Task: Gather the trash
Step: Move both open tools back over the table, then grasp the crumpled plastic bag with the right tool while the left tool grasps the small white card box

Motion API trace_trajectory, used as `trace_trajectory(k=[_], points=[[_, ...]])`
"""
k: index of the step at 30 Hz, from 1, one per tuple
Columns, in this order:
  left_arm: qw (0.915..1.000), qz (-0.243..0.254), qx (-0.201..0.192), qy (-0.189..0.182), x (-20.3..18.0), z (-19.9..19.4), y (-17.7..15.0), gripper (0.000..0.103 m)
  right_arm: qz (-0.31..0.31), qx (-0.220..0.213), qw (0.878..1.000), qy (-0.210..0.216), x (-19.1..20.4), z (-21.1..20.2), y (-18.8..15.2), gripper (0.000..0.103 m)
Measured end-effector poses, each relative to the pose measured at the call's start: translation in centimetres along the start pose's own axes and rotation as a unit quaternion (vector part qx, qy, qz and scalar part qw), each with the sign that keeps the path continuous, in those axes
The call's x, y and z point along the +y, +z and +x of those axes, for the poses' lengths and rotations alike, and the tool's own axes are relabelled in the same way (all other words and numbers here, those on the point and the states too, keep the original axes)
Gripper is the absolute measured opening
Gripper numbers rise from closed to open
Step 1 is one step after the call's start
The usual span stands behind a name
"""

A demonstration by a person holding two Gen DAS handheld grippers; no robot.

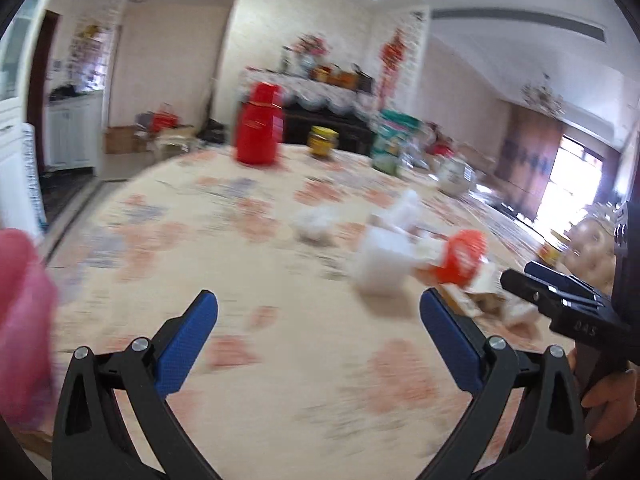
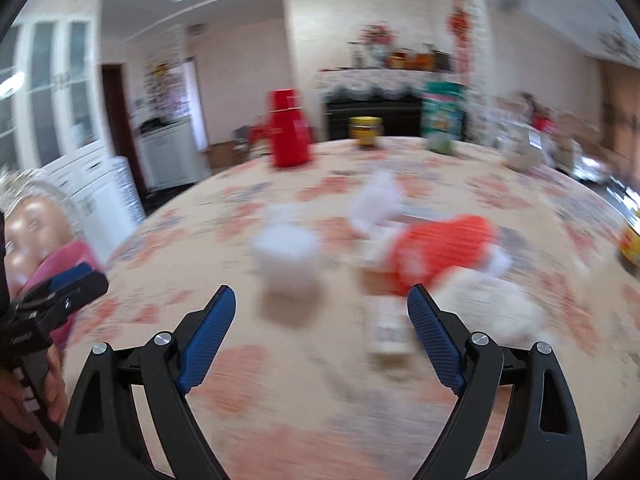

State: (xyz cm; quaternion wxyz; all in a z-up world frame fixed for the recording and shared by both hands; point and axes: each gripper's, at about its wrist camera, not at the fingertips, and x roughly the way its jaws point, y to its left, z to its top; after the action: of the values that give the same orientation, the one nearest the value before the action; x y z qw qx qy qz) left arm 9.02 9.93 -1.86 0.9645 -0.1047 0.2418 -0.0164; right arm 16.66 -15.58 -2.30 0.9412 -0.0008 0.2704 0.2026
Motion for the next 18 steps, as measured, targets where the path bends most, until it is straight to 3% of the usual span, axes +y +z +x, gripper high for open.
trace_trajectory(k=[4, 9, 18], points=[[0.9988, 0.013, 0.031, -0.036, -5.2, 4.0, -0.2, 0.098, 0.028, 0.009, 0.998, -0.06, -6.5, -0.8, -0.8, 0.083], [0.9956, 0.059, 0.062, -0.037, -9.5, 7.3, -1.0, 0.098, 0.042, 0.059, 0.993, -0.094, -11.9, 0.9, -1.9, 0.083], [0.9898, 0.075, 0.114, -0.04, -12.8, 11.1, -1.8, 0.098, 0.078, 0.127, 0.987, -0.062, -14.0, 4.5, -3.2, 0.083]])
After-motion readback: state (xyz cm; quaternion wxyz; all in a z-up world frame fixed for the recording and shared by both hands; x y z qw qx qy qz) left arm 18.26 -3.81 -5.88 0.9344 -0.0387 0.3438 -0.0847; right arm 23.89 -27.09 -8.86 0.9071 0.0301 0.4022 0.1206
